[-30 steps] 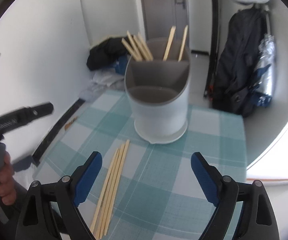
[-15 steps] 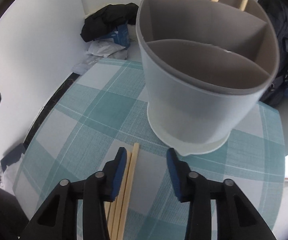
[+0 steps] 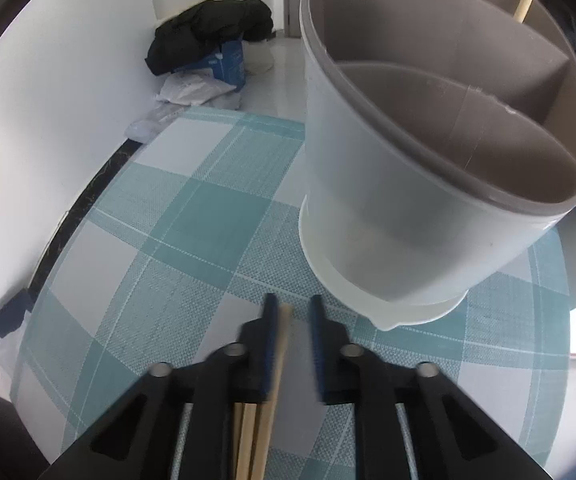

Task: Organize utensils
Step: 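Close the right gripper on one loose chopstick and lift it, then lower the left gripper onto the remaining chopsticks and grasp one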

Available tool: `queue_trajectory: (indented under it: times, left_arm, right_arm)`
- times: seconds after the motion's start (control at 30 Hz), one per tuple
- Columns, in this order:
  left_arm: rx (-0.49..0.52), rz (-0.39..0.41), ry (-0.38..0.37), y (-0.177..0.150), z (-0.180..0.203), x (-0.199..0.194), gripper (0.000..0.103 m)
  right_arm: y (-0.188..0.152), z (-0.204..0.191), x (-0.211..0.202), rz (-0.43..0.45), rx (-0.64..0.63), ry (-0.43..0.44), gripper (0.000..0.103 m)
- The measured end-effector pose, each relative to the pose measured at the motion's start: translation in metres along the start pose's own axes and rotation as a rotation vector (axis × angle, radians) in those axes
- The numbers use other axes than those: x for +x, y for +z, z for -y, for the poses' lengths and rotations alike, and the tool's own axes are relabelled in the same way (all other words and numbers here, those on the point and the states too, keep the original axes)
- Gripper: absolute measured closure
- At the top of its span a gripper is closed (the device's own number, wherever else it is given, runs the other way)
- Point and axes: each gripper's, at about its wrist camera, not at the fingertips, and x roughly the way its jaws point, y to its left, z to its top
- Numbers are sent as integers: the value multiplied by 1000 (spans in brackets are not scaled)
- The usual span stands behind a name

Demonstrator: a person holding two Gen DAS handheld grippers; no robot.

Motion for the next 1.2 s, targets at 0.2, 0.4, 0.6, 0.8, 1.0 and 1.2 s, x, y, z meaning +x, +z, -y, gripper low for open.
queue_trajectory:
  times: [0.2, 0.4, 0.6, 0.8, 1.0, 1.2]
  left_arm:
    - [-5, -8, 2, 0, -4, 1, 13]
    - [55, -74, -7, -10, 8, 11, 13]
    - [151, -189, -62, -32, 32, 26, 13]
    - [220, -331, -139, -59, 60, 43, 13]
    - [351, -373, -81, -86, 89, 50, 13]
    - [410, -371, -4, -98, 95, 50, 13]
  right_arm:
    - [-15, 15, -10, -13, 24, 5, 99]
    - [-30, 48, -40, 43, 113, 63, 99]
    - [-36, 87, -80, 170, 269, 172, 99]
    - [-48, 123, -99, 263, 414, 284, 99]
    - [-62, 158, -105, 339, 505, 309, 99]
    - [-76, 187, -106, 388, 618, 334, 99]
